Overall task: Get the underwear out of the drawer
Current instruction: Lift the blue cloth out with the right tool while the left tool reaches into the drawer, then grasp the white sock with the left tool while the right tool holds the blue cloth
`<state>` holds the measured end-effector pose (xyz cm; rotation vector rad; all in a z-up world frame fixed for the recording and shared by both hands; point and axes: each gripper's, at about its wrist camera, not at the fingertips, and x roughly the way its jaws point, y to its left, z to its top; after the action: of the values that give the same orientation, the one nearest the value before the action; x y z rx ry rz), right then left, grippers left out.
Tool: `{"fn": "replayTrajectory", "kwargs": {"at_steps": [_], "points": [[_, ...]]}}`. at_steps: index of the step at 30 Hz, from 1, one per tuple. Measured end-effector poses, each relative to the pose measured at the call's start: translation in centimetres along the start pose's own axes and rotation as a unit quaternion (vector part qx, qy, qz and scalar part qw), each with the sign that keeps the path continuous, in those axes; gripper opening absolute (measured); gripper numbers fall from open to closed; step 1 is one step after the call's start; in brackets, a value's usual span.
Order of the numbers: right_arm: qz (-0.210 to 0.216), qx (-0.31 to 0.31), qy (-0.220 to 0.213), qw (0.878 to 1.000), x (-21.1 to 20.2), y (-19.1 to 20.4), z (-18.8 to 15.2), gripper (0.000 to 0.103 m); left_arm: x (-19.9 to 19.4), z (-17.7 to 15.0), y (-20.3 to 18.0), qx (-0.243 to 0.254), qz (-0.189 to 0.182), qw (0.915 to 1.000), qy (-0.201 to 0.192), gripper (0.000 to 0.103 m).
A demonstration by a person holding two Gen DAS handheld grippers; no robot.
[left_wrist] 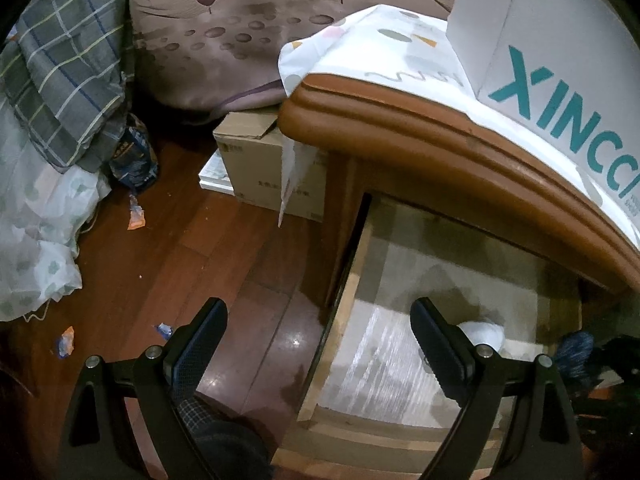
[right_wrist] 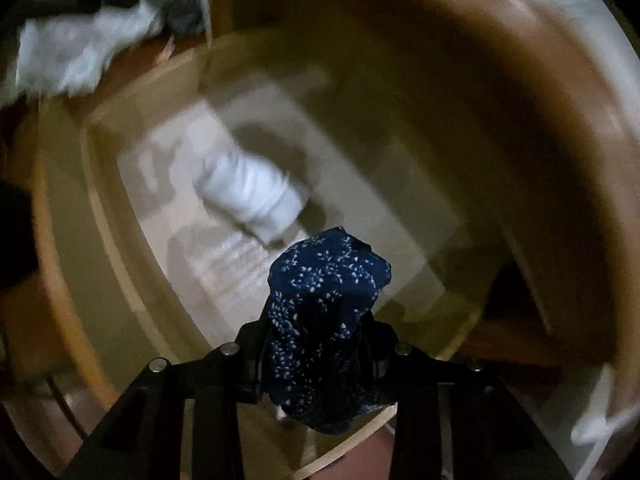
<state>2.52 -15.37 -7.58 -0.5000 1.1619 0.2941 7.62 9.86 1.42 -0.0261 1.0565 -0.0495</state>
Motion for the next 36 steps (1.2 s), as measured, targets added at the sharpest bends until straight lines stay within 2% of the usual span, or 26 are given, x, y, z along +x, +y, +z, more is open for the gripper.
{"fn": "replayTrajectory", "kwargs": {"at_steps": [3, 6, 11, 13, 16, 17, 20, 23, 26, 29, 32, 36], "points": [[-0.007, 0.067, -0.043, 0.997, -2.8, -0.1, -1.1, 0.036, 0.2, -0.2, -0.5, 0.009, 0.002, 1.0, 0.003, 0.091], [-0.015, 0.145, -0.077, 0.986, -4.2, -0.6, -2.4, 0.036, 0.2, -0.6, -1.3, 0.026, 0.005, 0.9996, 0.0, 0.091], [-0.033, 0.294, -0.112, 0.949, -5.5, -2.5, -5.5, 0.036, 1.0, -1.5, -3.0, 0.063, 0.003, 0.9979, 0.011, 0.091], [-0.025, 0.33, -0.112, 0.937, -5.3, -4.0, -6.3, 0.036, 1.5, -2.0, -4.2, 0.092, -0.006, 0.9956, 0.021, 0.091], [-0.053, 0.345, -0.126, 0.928, -6.3, -4.6, -6.6, 0.036, 2.2, -2.6, -5.7, 0.126, -0.012, 0.9914, 0.033, 0.091], [-0.047, 0.362, -0.139, 0.921, -6.9, -4.9, -7.1, 0.036, 2.4, -2.8, -6.1, 0.136, -0.013, 0.9899, 0.037, 0.091], [-0.041, 0.387, -0.153, 0.908, -7.5, -5.5, -8.1, 0.036, 3.2, -3.3, -7.5, 0.168, -0.024, 0.9844, 0.047, 0.091], [-0.017, 0.424, -0.163, 0.891, -7.0, -6.7, -9.1, 0.036, 4.1, -3.7, -9.2, 0.214, -0.043, 0.9738, 0.065, 0.091], [-0.026, 0.431, -0.17, 0.886, -7.2, -7.2, -9.5, 0.036, 5.0, -3.9, -11.1, 0.265, -0.056, 0.9589, 0.084, 0.091], [-0.039, 0.437, -0.189, 0.878, -8.1, -7.7, -10.0, 0.036, 5.5, -4.7, -13.2, 0.348, -0.033, 0.9335, 0.079, 0.091], [-0.047, 0.453, -0.211, 0.865, -9.3, -8.5, -10.7, 0.036, 6.2, -5.3, -15.1, 0.395, -0.035, 0.9131, 0.095, 0.091], [-0.056, 0.482, -0.222, 0.846, -10.2, -9.5, -12.2, 0.036, 7.7, -5.6, -16.7, 0.412, -0.05, 0.9008, 0.128, 0.091]]}}
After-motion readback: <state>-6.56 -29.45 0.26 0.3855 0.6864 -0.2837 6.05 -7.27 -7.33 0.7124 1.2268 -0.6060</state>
